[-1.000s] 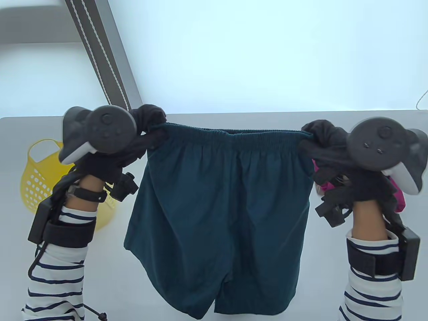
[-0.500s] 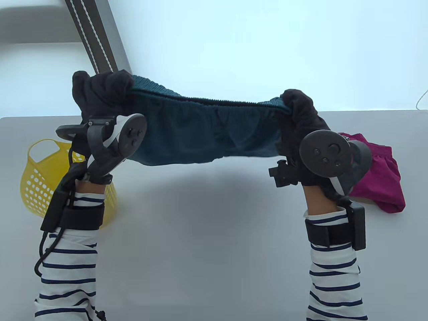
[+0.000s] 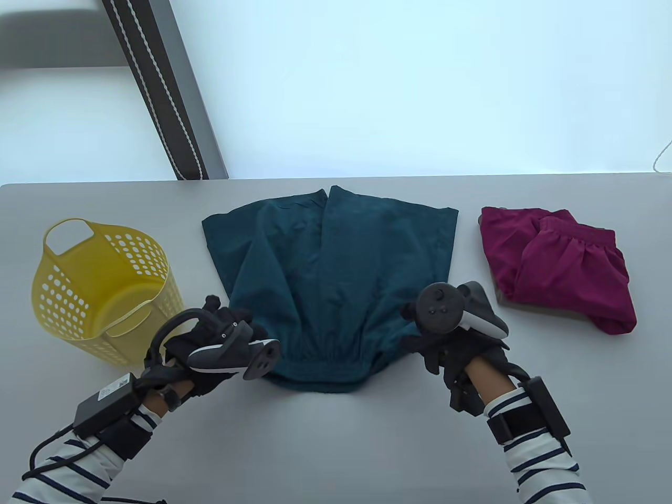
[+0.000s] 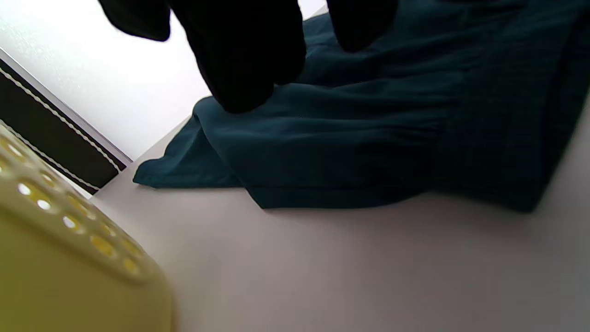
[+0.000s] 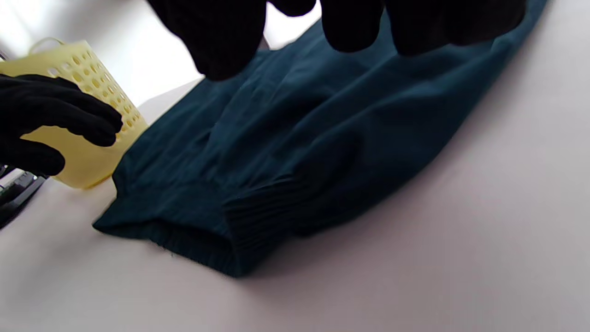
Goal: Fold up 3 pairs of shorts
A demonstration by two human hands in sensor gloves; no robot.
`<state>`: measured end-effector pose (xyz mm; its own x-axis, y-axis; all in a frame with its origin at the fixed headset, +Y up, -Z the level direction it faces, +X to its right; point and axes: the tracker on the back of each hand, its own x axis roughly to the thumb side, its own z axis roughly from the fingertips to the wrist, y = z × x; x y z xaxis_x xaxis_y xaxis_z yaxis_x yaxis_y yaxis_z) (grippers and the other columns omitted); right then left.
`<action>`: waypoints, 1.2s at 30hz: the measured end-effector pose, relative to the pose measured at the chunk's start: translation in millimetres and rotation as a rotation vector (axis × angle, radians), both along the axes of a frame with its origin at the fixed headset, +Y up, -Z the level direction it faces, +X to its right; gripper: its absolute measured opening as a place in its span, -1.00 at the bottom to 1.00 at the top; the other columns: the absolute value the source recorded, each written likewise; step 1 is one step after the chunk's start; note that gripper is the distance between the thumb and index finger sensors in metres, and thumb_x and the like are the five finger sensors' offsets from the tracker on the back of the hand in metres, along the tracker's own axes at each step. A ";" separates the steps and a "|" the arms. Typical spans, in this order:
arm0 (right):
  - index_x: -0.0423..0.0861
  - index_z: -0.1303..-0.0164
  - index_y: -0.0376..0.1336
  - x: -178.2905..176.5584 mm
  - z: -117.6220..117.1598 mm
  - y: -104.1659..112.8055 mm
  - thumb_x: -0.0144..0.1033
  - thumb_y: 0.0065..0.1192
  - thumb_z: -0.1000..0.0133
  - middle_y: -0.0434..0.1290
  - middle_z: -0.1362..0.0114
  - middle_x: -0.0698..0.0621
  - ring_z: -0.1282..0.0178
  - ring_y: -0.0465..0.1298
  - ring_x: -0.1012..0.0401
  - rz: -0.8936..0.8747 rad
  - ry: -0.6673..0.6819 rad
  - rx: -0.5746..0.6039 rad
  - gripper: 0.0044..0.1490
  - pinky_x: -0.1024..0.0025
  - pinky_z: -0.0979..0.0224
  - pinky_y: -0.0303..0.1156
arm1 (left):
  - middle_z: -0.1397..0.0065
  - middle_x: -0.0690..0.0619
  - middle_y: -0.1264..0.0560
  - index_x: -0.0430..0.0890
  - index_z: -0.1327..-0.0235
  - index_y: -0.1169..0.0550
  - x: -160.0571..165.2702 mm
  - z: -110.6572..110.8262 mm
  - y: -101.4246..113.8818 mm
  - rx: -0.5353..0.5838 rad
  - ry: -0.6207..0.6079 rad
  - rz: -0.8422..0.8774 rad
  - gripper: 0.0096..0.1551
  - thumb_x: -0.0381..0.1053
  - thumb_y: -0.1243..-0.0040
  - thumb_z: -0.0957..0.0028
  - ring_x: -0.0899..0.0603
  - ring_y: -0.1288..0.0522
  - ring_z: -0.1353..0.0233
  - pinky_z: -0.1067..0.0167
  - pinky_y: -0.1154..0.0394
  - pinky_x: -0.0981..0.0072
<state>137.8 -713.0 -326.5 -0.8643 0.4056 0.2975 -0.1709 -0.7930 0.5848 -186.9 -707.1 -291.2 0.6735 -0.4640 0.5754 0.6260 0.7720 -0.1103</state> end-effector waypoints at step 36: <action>-0.32 -0.35 -0.01 -37.9 -25.4 7.7 0.03 0.00 -0.12 0.17 -0.40 -0.54 -0.30 0.37 -0.33 0.053 -0.233 0.228 -0.17 -0.06 -0.19 0.48 | -0.64 -0.69 0.04 -0.45 -0.59 0.11 -2.5 -15.6 -18.3 0.125 0.204 0.137 0.19 0.36 0.63 0.12 -0.57 -0.32 -0.56 -0.42 -0.16 -0.56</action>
<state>99.9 -705.3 -351.9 -0.9377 0.3043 0.1676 -0.2343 -0.9102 0.3414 -189.4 -725.4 -306.8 0.8312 -0.4195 0.3650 0.4893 0.8636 -0.1219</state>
